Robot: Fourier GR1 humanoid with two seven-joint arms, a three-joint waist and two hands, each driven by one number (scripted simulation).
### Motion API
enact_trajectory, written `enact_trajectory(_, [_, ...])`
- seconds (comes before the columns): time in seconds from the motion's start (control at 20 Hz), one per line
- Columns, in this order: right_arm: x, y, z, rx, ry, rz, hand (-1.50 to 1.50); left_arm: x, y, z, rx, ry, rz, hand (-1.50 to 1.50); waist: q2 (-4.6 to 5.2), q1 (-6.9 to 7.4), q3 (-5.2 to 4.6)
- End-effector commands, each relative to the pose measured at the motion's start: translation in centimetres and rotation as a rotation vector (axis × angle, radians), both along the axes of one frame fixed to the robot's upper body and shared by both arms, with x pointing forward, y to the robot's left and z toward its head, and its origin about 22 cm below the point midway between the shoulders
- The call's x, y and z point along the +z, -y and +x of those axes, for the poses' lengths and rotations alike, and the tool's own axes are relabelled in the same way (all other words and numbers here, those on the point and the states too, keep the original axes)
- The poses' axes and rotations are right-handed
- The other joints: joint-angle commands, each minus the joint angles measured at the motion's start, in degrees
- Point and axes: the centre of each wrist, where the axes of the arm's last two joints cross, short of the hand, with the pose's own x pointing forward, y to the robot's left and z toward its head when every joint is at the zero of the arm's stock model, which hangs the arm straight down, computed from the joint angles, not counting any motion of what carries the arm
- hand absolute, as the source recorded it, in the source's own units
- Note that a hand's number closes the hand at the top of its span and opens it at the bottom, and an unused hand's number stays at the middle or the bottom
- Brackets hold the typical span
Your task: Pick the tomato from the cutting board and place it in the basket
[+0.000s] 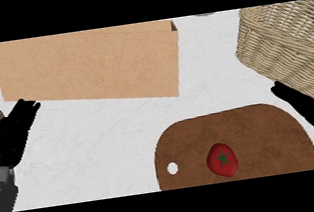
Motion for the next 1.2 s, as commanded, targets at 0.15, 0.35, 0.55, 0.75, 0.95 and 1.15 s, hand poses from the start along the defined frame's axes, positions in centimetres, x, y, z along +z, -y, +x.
enact_trajectory(0.15, [-5.8, -1.4, 0.2, -0.061, 0.076, 0.040, -1.50, 0.4, -0.6, 0.4, -0.004, 0.009, 0.004, 0.00, 0.30, 0.17, -0.10])
enact_trajectory(0.35, [-9.9, -2.8, 2.7, -0.061, 0.074, 0.114, -1.50, 0.5, 1.5, 1.3, 0.005, 0.018, 0.001, 0.00, 0.40, 0.43, -0.10])
enact_trajectory(0.55, [-11.5, -5.0, 2.0, -0.054, 0.004, 0.007, -1.50, 1.5, 1.5, 2.0, -0.007, 0.003, -0.012, 0.00, 0.35, 0.31, -0.14])
enact_trajectory(0.75, [-14.7, -4.0, 2.5, -0.048, -0.078, -0.011, -1.50, 0.8, -0.2, 0.1, 0.001, 0.007, 0.008, 0.00, 0.30, 0.46, -0.12])
enact_trajectory(0.95, [-14.9, -4.6, 4.4, -0.053, -0.091, -0.057, -1.50, 1.5, 0.4, 1.8, 0.007, -0.002, 0.010, 0.00, 0.35, 0.35, -0.13])
enact_trajectory(1.15, [-14.2, -2.0, 3.1, -0.046, -0.083, -0.049, -1.50, 0.4, 2.0, 1.0, 0.000, 0.012, 0.023, 0.00, 0.31, 0.26, -0.13])
